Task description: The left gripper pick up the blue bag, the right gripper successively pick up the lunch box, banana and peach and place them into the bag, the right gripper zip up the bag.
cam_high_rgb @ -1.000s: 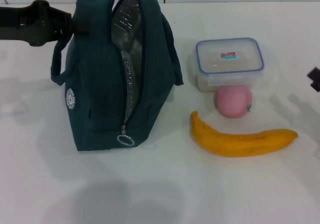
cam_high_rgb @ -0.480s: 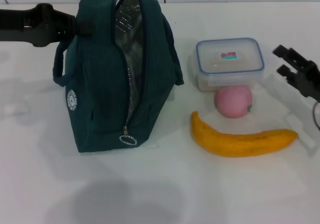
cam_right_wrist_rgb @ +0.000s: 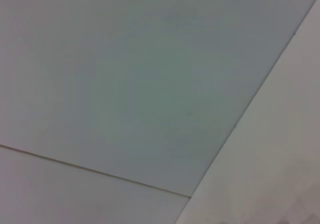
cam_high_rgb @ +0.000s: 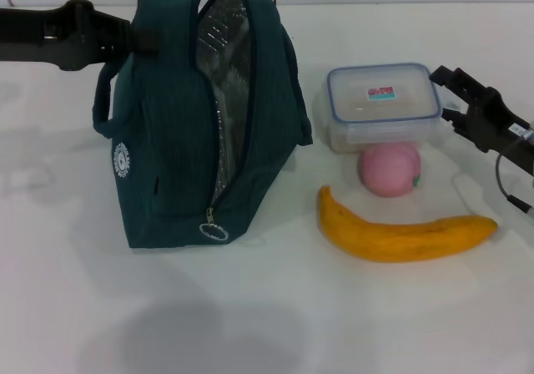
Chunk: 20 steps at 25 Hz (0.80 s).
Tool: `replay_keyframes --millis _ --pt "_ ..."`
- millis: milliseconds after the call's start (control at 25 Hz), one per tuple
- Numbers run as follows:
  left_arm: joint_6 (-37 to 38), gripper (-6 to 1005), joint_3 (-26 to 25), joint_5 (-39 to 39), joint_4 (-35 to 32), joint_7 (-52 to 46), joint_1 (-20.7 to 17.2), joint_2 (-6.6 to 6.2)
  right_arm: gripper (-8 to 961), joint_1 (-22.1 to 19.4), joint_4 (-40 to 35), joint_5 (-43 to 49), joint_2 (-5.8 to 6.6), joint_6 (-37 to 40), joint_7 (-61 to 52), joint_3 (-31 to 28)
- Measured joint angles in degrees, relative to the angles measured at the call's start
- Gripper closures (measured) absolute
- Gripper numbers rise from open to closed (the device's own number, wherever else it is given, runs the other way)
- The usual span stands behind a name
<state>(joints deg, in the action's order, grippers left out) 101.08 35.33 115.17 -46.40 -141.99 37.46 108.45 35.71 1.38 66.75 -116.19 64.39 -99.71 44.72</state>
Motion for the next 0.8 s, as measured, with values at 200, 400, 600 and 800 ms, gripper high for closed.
replay_keyframes --millis 200,400,600,800 --pt "-0.09 967 0.0 0.0 0.0 0.5 0.07 0.12 129 1.64 0.73 -0.13 0.0 -1.77 -0.3 -0.19" --pt "-0.08 967 0.03 0.0 0.0 0.58 0.07 0.4 129 2.17 0.73 -0.49 0.0 -2.07 -0.39 -0.25" --pt "-0.01 967 0.09 0.17 0.0 1.06 0.07 0.65 128 2.35 0.34 -0.97 0.01 -2.08 -0.45 -0.25" --pt "-0.01 967 0.09 0.02 -0.01 1.54 0.07 0.94 128 2.41 0.19 -1.0 0.0 -2.25 -0.37 -0.25"
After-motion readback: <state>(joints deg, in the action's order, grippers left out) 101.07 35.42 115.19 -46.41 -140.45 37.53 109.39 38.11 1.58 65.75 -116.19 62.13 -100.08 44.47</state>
